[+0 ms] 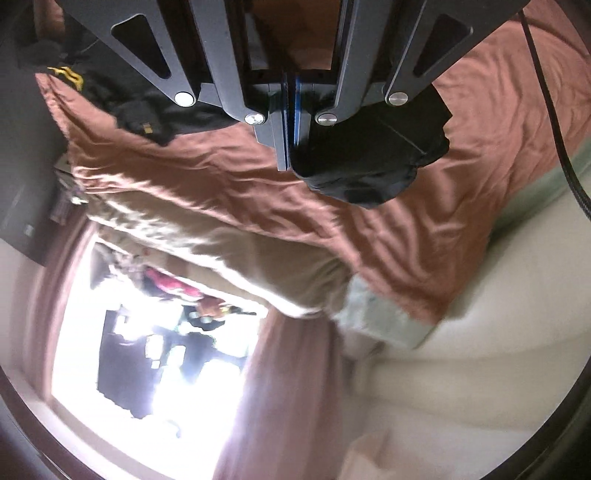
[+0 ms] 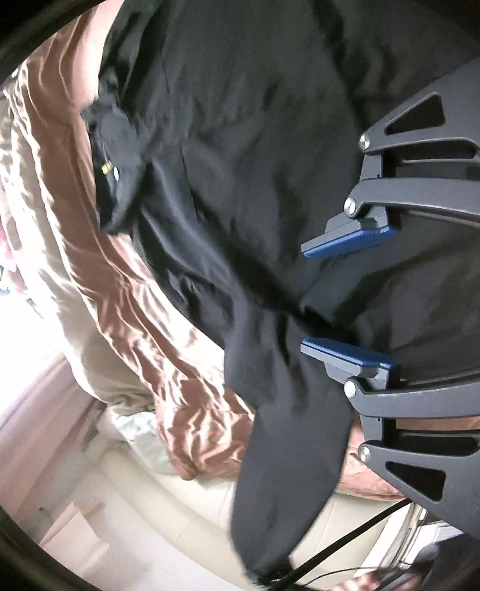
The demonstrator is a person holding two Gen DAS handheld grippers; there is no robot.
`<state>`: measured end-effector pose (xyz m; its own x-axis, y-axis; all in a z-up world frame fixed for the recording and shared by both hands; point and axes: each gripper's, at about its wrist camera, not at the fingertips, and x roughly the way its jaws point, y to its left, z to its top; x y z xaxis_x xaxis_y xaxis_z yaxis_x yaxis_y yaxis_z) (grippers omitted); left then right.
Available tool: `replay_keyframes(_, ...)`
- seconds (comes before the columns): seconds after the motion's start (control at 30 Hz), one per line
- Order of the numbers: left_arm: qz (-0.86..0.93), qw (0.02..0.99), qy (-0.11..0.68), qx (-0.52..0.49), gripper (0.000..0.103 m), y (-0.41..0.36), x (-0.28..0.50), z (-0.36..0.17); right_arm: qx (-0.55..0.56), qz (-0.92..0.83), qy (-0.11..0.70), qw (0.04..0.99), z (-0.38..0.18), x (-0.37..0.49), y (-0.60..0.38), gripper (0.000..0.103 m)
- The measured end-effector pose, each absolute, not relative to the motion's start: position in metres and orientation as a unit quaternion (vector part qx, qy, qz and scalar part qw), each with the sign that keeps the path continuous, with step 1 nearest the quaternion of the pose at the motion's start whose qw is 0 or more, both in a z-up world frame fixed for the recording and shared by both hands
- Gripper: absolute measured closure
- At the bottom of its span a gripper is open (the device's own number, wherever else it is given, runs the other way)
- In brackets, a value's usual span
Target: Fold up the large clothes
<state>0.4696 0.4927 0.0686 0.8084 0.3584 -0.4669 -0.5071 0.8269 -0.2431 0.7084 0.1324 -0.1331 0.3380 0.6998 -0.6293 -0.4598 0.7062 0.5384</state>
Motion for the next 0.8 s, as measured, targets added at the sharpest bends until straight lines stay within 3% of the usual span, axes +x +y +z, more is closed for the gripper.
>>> replay_keyframes(0.33,0.147,0.960,0.203,-0.125,0.102,0.381,0.533,0.124,0.181,0.320,0.441,0.818,-0.127,0.673,0.031,0.060)
replay_keyframes(0.8,0.023,0.965,0.252,-0.064,0.102,0.231,0.623,0.107,0.278,0.268,0.439,0.811,-0.136,0.691,-0.065,0.060)
